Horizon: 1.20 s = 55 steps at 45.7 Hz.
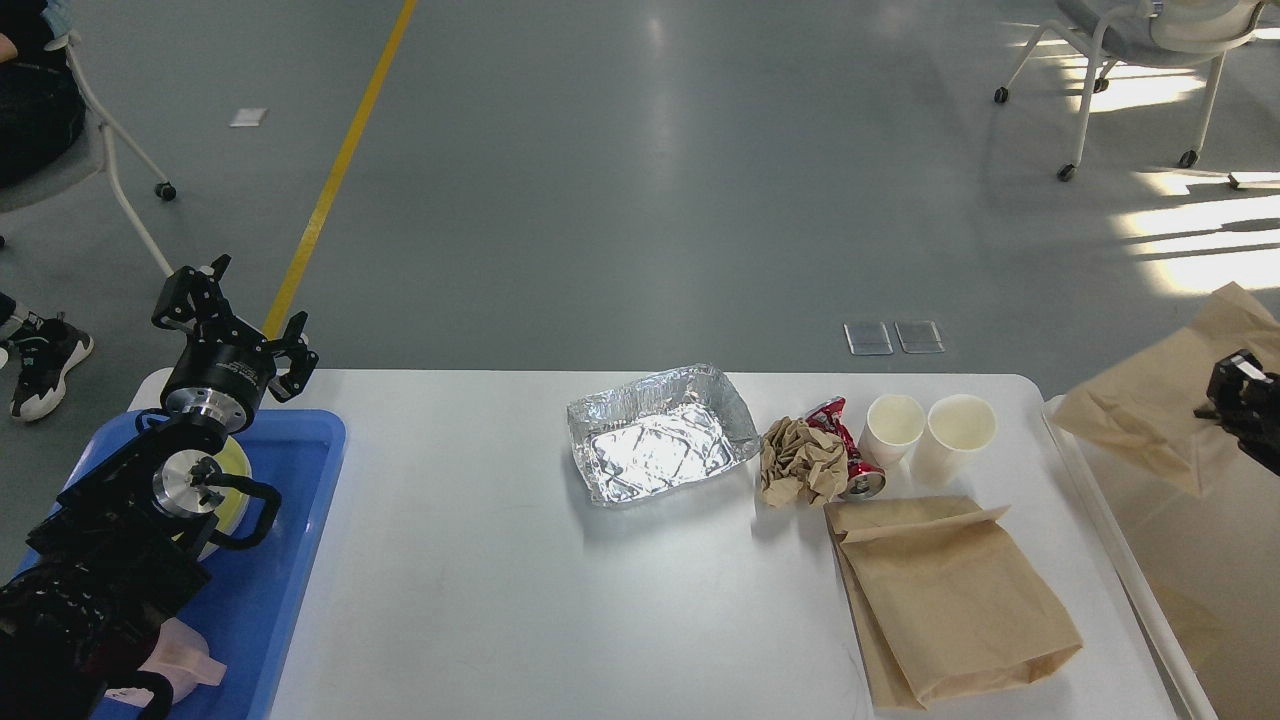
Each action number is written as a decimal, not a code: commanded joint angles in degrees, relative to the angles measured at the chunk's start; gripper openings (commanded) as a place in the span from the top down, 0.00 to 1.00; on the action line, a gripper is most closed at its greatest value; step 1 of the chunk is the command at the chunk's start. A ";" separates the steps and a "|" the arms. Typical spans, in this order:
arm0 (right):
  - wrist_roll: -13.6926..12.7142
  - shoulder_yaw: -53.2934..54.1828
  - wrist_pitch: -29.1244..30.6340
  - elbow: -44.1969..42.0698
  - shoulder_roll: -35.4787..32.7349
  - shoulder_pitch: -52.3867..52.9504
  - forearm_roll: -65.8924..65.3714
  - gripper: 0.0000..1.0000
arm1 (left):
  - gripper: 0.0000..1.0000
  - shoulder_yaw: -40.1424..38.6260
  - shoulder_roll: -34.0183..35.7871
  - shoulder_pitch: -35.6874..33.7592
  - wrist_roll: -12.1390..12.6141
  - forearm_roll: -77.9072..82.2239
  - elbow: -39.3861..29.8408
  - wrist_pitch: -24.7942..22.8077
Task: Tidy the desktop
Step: 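Carry the brown paper bag with the right gripper into the white bin, then move the right gripper over to the white paper cup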
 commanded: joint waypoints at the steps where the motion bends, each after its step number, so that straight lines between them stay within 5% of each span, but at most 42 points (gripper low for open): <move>1: 0.01 -0.24 -6.87 -0.10 0.58 -4.81 0.00 1.00 | 0.01 0.00 0.00 0.00 -0.03 0.00 0.00 0.00; 4: 0.09 -0.25 -8.20 -0.10 0.76 -6.40 -0.09 0.99 | 0.01 0.00 0.00 0.00 -0.03 0.00 0.00 0.00; 5: 0.09 -0.25 -8.55 -0.10 0.76 -6.75 -0.09 0.82 | 0.01 0.00 0.00 0.00 -0.03 0.00 0.00 0.00; 8: 0.09 -0.16 -9.34 -0.88 0.85 -7.10 -0.09 0.09 | 0.01 0.00 0.00 0.00 0.06 0.00 0.00 0.00; 9: 0.09 -0.07 -9.43 -1.41 0.94 -7.10 -0.09 0.00 | 0.01 0.00 0.00 0.00 -0.03 0.00 0.00 0.00; 32: 0.27 -5.69 -8.38 -0.80 4.10 -6.14 0.35 0.00 | 0.01 0.00 0.00 0.00 0.06 0.00 0.00 0.00; 44: 0.36 -15.61 -8.29 3.42 6.20 11.33 0.35 0.00 | 0.01 0.00 0.00 0.00 -0.03 0.00 0.00 0.00; 55: -0.17 -31.18 -0.92 3.86 18.24 26.46 0.35 0.00 | 0.01 0.00 0.00 0.00 -0.03 0.00 0.00 0.00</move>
